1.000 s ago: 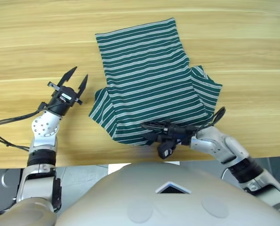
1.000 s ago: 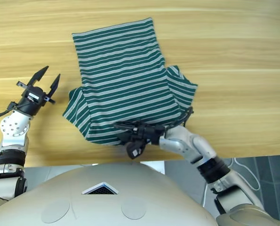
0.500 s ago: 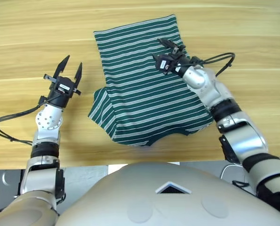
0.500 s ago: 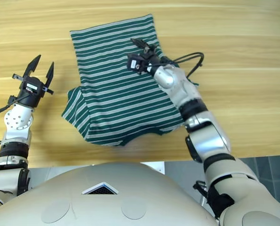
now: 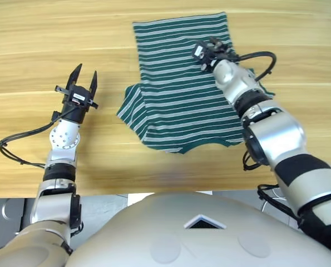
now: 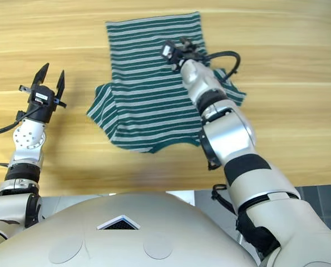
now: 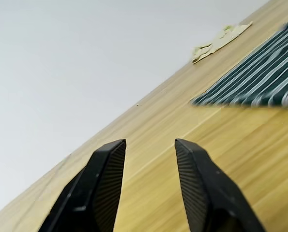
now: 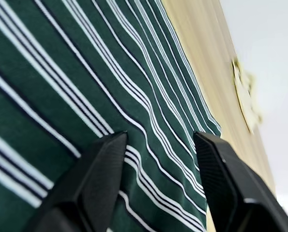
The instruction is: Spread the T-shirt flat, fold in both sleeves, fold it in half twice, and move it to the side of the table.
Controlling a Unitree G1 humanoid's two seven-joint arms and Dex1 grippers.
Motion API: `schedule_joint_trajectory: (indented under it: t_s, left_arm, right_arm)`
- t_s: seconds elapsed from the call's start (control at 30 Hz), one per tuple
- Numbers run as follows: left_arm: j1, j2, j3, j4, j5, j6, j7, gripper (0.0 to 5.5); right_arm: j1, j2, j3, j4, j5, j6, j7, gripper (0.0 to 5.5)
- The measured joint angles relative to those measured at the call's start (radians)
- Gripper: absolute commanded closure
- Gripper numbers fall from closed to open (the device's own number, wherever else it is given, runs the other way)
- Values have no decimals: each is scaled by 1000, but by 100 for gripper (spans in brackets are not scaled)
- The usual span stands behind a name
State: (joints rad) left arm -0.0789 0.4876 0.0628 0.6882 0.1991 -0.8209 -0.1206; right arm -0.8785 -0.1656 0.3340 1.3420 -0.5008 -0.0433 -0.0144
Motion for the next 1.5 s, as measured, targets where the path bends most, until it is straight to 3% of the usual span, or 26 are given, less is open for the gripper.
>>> schedule_joint_trajectory:
  t_s: [0.33,0.5,0.6,0.7,0.93,1.2,1.5]
  left_arm:
    - [97,63,5,-113,23,-11,1,363]
    - [132,145,-127,-232,325,-11,-19,363]
    - [153,229,-173,-379,506,19,-36,363]
    - [160,268,-207,-465,531,26,-87,363]
    - [182,273,-301,-557,444,37,-221,363]
    - [158,236,-394,-551,347,19,-282,363]
    - [42,169,-398,-402,406,17,-148,363]
  right_arm:
    - [19,-46,-95,9,54,-11,-37,297]
    - [31,-60,-168,-15,119,-229,-99,297]
    - [74,-118,-248,-202,207,-461,-118,297]
    - [221,-186,-290,-504,237,-545,-116,297]
    - [598,-296,-369,-1182,162,-381,-67,297]
    - [629,-274,-344,-1274,95,-281,-52,297]
    - [636,-248,-327,-1260,75,-282,-73,297]
